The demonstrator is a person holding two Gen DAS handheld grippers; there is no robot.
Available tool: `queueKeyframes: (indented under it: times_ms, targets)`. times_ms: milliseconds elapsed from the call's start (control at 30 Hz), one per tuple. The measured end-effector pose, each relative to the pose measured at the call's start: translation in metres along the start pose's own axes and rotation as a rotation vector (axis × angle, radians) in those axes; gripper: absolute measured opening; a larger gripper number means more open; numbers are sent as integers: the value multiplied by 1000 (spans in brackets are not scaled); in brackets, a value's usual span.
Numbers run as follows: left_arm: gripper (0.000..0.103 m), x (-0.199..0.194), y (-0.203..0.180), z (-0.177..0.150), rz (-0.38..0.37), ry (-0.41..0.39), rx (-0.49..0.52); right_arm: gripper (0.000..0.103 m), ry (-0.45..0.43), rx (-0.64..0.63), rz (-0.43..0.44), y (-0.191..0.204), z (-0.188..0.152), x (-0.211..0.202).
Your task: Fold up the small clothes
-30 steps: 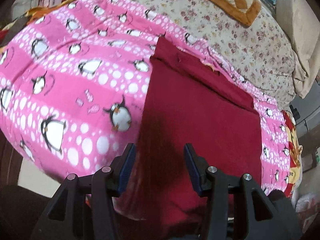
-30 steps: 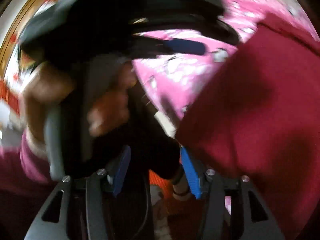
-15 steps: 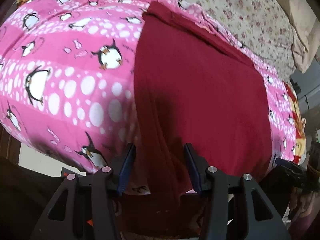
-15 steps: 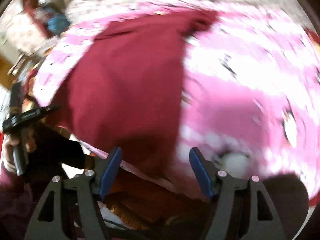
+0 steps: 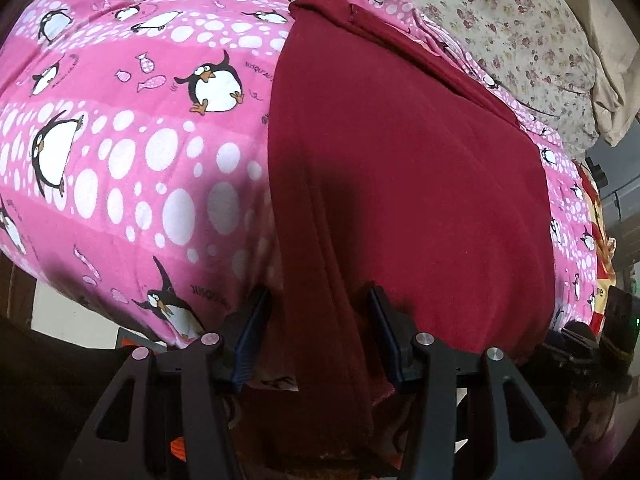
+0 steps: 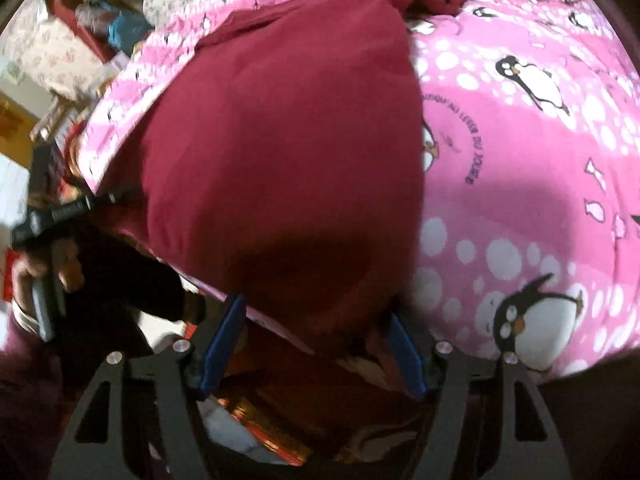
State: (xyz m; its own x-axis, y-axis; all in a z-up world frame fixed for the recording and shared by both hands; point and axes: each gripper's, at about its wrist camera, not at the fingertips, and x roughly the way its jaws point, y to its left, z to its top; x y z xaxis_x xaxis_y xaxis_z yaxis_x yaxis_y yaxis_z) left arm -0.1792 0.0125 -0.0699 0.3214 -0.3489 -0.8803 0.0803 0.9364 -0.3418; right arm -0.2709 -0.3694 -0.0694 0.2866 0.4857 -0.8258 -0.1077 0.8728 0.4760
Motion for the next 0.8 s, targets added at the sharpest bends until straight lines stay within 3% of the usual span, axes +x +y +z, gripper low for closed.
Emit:
queueKeyframes:
  times_ms: [33, 67, 167, 200, 300, 400, 633, 800]
  targets:
    - [29, 0, 1, 0, -3, 1, -3, 70, -7, 17, 15, -4, 0, -1]
    - [24, -1, 1, 0, -1, -2, -6, 61, -17, 36, 19, -8, 0, -3]
    - [0, -2, 2, 1, 10, -14, -26, 15, -36, 55, -38, -15, -4, -7]
    - [0, -4, 3, 1, -9, -12, -41, 10, -42, 67, -14, -16, -4, -8]
    - [0, -11, 6, 3, -51, -20, -71, 8, -58, 11, -6, -4, -2, -11]
    - [0, -31, 9, 9, -97, -50, -72, 8, -99, -36, 68, 10, 3, -28]
    - [0, -75, -3, 42, -163, -184, -43, 8, -258, 77, 276, -8, 23, -80]
    - [0, -83, -17, 87, -179, -247, -4, 8, -363, 121, 308, -6, 55, -89]
